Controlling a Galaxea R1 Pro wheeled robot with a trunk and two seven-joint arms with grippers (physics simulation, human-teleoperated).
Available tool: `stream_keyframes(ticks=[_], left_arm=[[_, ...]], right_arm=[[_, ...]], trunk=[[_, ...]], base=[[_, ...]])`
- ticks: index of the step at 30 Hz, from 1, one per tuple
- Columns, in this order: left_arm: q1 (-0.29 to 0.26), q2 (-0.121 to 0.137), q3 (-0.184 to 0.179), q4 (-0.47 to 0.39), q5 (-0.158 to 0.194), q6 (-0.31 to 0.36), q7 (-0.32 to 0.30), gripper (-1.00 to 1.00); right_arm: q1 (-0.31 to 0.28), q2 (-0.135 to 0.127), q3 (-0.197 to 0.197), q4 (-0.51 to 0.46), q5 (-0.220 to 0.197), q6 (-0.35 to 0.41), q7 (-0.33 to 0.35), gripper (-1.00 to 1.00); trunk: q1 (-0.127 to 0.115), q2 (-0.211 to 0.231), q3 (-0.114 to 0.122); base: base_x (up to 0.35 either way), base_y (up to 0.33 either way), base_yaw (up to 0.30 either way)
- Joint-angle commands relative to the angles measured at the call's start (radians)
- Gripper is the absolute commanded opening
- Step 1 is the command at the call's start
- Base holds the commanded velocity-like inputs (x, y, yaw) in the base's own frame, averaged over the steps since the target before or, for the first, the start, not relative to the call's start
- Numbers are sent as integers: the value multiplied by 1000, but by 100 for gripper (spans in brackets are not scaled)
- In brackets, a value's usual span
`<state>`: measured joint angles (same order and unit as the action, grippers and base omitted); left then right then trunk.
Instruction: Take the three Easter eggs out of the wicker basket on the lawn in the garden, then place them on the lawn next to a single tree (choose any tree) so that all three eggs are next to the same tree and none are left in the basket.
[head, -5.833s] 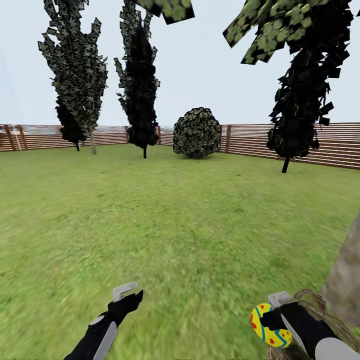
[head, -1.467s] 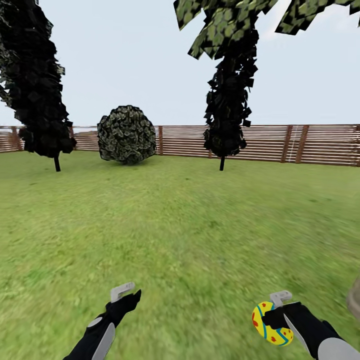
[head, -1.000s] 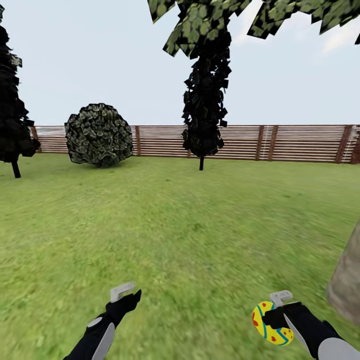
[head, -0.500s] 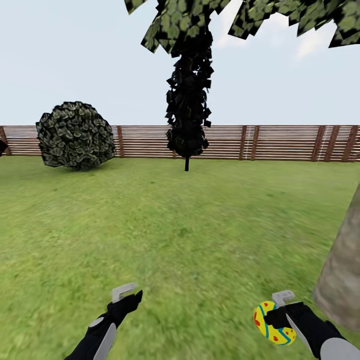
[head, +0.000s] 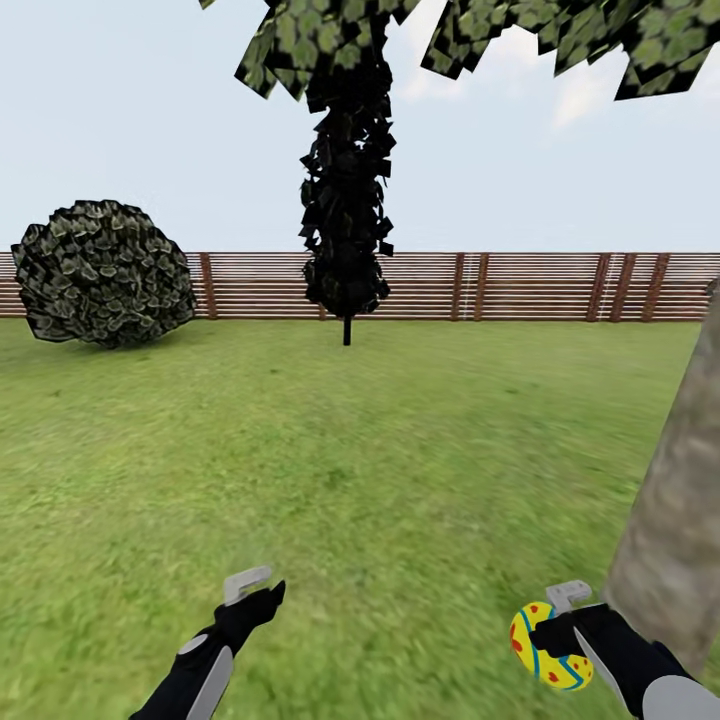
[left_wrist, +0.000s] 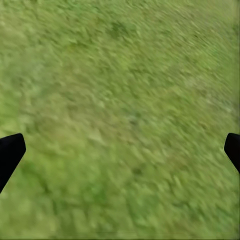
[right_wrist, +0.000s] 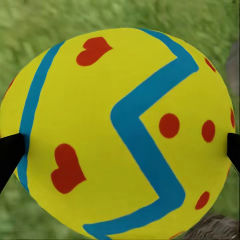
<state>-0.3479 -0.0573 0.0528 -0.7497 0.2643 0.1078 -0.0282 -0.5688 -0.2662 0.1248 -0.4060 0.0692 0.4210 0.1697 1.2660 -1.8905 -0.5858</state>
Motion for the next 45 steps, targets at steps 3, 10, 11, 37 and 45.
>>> stream_keyframes(ticks=[3,10,11,37,45], left_arm=[[0,-2,4,-2,10,9,-3,100],[0,-3,2,-2,9,6,-4,100],[0,-3,3,-2,9,4,-4,100],[0,-3,4,-5,10,12,-1,100],[0,-4,3,-5,10,13,-1,100]], right_arm=[[0,-1,2,-2,7,4,5,-100],[0,-1,2,-2,7,2,5,-100],[0,-1,3,-2,7,2,5,-100],[0,-30,-91,-1,6,-37,11,-100],[0,-30,-91,-1,6,-37,11,-100]], trunk=[[0,-1,-1],[0,-1,-1],[0,-1,-1],[43,-78,-36],[73,-134,-61]], base=[[324,-94,0],[316,-100,0],[138,-34,0],[5,-1,0],[0,0,0]])
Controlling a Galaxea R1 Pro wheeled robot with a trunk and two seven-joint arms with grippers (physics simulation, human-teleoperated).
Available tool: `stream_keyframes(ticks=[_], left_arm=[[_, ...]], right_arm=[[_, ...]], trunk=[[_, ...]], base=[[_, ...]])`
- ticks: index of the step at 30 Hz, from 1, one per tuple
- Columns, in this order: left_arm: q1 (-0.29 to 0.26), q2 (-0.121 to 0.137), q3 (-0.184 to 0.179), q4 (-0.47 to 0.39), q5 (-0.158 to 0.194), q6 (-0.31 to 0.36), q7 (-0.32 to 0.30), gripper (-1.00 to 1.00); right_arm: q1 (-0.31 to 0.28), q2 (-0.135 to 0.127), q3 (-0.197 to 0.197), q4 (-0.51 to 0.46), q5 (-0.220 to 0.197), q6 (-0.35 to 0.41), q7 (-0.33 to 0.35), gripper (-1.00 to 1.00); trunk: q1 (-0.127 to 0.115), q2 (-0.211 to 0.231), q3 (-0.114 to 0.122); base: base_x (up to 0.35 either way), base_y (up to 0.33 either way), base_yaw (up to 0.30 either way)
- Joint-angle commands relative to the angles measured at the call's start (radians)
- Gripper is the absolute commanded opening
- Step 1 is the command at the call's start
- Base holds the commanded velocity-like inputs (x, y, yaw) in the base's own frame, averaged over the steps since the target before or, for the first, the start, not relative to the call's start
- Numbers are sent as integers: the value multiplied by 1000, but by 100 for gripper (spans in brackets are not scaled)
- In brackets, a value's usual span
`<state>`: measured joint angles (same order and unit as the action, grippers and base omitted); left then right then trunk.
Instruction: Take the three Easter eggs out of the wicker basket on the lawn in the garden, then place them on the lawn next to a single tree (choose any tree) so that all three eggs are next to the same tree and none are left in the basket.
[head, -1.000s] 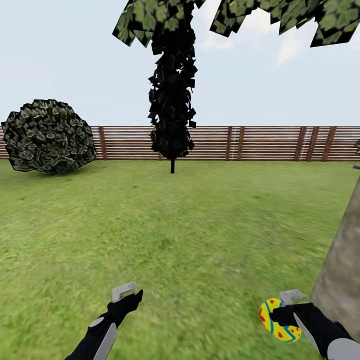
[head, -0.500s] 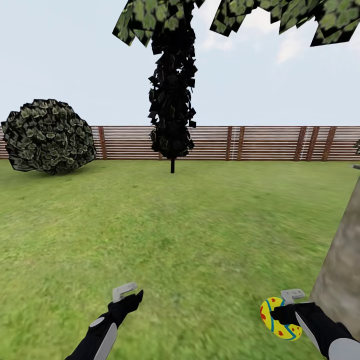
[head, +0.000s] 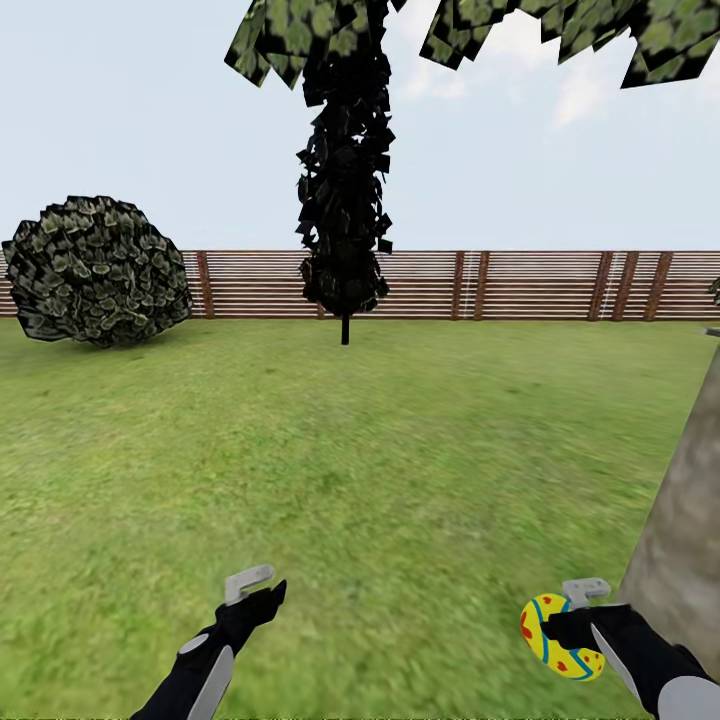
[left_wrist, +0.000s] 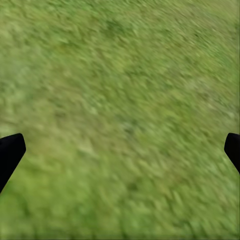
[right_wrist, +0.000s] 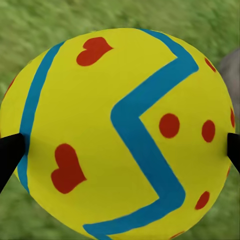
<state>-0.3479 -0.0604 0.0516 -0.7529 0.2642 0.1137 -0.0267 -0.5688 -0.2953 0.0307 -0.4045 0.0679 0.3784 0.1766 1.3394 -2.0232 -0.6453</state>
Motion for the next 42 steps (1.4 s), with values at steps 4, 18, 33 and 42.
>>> stream_keyframes(ticks=[4,18,33,42], left_arm=[[0,-1,4,-2,10,8,-3,100],[0,-1,2,-2,10,8,-4,100],[0,-1,3,-3,10,8,-4,100],[0,-1,2,-2,10,9,-4,100]], right_arm=[[0,-1,3,-2,7,5,4,-100],[0,-4,2,-2,7,4,4,-100],[0,-4,2,-2,7,5,4,-100],[0,-16,-6,-3,6,15,6,-100]], trunk=[[15,-29,-14],[69,-127,-58],[126,-232,-105],[161,-295,-133]], base=[[0,0,0],[0,0,0],[0,0,0],[0,0,0]])
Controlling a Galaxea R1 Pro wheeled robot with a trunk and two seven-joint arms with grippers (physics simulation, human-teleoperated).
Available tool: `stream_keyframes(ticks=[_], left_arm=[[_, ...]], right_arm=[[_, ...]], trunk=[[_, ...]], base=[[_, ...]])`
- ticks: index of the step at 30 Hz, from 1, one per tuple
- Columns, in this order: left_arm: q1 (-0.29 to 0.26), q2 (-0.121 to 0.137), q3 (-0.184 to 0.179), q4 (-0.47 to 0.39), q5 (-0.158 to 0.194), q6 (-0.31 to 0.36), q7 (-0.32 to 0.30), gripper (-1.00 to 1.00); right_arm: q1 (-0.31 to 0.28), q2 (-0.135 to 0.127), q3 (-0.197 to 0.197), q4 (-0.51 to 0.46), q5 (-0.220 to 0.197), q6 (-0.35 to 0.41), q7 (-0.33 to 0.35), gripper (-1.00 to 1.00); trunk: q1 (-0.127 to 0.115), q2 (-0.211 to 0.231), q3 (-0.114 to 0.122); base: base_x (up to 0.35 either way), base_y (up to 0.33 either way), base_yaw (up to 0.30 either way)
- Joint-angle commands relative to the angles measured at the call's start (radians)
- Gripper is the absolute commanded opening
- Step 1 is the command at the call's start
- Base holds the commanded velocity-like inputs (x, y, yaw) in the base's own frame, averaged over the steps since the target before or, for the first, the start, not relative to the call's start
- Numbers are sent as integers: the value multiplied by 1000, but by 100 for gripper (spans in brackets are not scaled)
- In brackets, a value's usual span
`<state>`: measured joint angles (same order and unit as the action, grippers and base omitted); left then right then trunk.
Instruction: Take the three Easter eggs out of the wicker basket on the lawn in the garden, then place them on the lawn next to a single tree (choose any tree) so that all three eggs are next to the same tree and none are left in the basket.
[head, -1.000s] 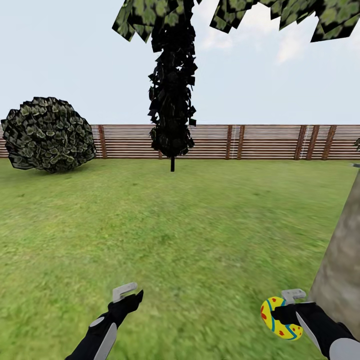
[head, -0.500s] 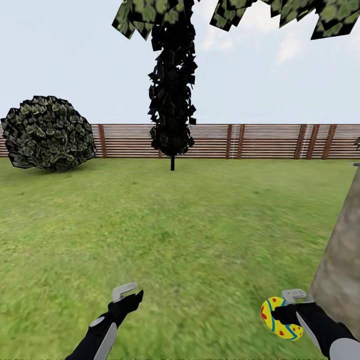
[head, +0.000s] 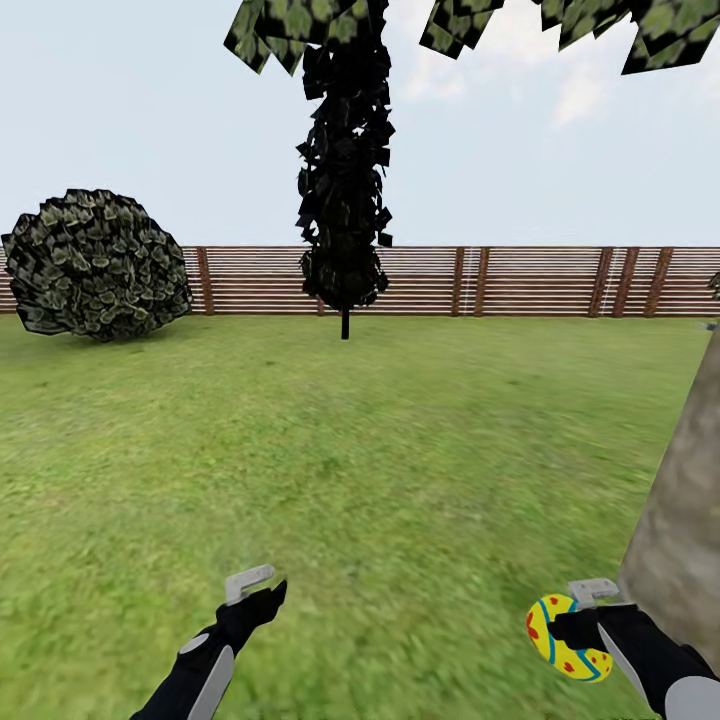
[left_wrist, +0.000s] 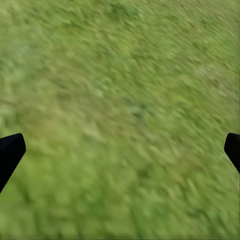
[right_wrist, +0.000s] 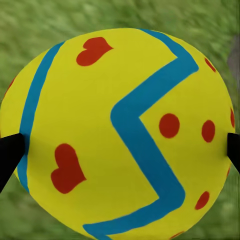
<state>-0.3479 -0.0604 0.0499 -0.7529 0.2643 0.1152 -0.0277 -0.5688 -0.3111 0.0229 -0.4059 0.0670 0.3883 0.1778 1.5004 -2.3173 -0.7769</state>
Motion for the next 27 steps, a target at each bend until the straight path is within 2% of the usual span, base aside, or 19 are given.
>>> stream_keyframes(ticks=[1,27], left_arm=[[0,-1,4,-2,10,7,-3,100],[0,-1,4,-2,10,7,-1,100]], right_arm=[[0,-2,2,-2,7,5,5,-100],[0,-2,3,-2,7,1,5,-100]], trunk=[[4,-8,-4],[100,-183,-87]], base=[[0,0,0],[0,0,0]])
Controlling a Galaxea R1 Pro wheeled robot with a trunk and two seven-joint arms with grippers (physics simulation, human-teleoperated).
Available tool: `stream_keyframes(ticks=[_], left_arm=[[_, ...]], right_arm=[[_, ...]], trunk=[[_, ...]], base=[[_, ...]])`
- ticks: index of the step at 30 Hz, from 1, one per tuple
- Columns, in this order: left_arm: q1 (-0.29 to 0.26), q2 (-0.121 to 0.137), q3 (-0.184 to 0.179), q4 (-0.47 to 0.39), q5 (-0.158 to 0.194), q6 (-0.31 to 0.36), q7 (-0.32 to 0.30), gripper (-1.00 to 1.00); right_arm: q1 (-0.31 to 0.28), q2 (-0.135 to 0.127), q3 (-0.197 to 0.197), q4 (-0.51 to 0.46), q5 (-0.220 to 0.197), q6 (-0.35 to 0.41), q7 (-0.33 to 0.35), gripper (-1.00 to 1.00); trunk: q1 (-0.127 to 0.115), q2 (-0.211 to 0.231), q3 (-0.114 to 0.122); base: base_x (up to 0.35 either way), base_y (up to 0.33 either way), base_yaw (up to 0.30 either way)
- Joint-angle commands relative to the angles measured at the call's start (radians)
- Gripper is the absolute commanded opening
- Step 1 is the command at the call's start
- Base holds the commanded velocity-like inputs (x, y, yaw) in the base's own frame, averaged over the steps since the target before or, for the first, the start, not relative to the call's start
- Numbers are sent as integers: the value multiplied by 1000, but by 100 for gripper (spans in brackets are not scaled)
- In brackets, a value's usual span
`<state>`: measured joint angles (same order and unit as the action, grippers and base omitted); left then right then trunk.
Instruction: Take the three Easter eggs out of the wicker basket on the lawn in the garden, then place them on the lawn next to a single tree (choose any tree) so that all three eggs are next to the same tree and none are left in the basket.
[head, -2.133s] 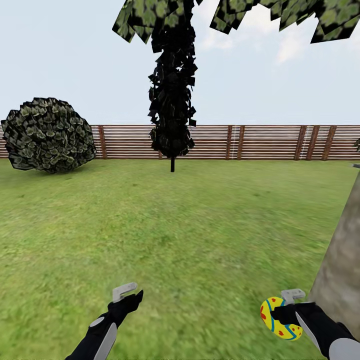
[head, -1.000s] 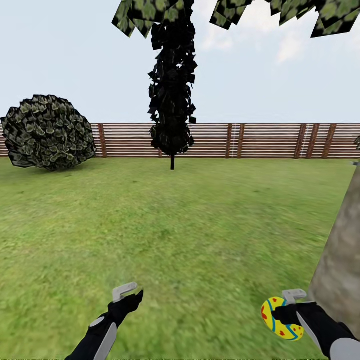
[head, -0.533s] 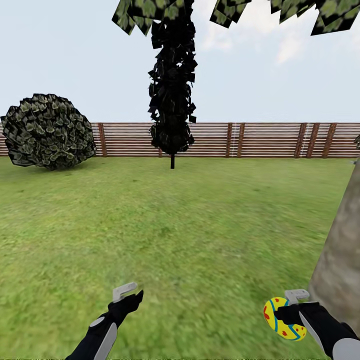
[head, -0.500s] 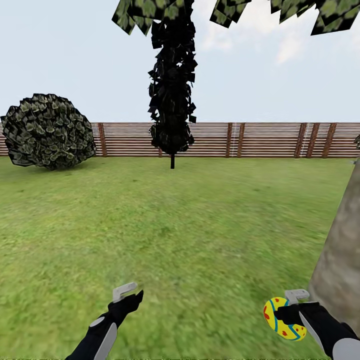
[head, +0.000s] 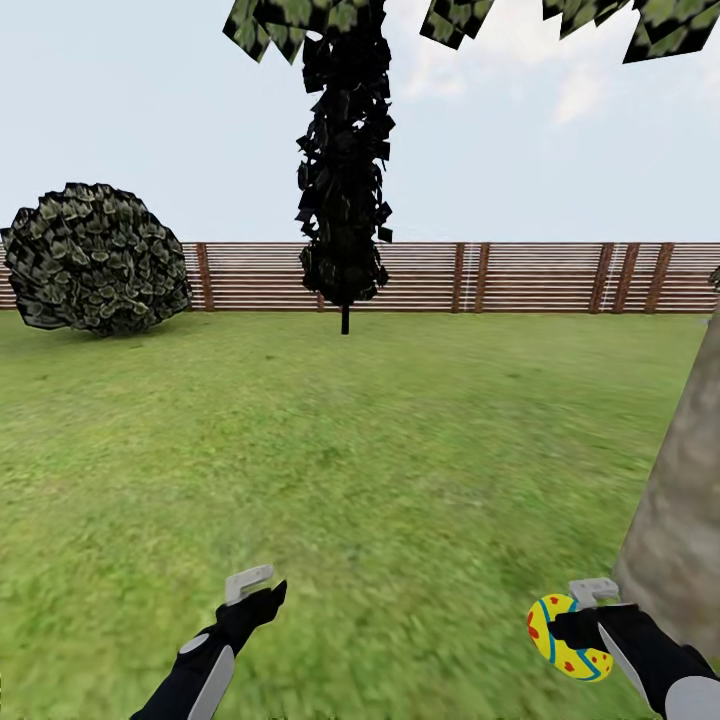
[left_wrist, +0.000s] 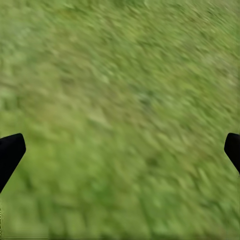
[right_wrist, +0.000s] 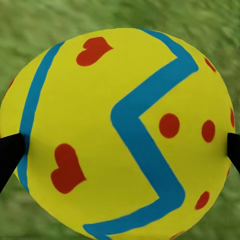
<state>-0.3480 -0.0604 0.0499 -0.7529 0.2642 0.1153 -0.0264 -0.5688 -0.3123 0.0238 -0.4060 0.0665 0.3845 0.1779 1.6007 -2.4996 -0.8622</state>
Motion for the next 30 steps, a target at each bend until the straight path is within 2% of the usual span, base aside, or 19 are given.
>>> stream_keyframes(ticks=[1,30], left_arm=[[0,-1,4,-2,10,7,-3,100],[0,-1,4,-2,10,7,-3,100]], right_arm=[[0,0,2,-2,7,5,5,-100],[0,1,2,-2,7,3,3,-100]], trunk=[[0,-1,-5],[13,-8,-117]], base=[[0,0,0],[0,0,0]])
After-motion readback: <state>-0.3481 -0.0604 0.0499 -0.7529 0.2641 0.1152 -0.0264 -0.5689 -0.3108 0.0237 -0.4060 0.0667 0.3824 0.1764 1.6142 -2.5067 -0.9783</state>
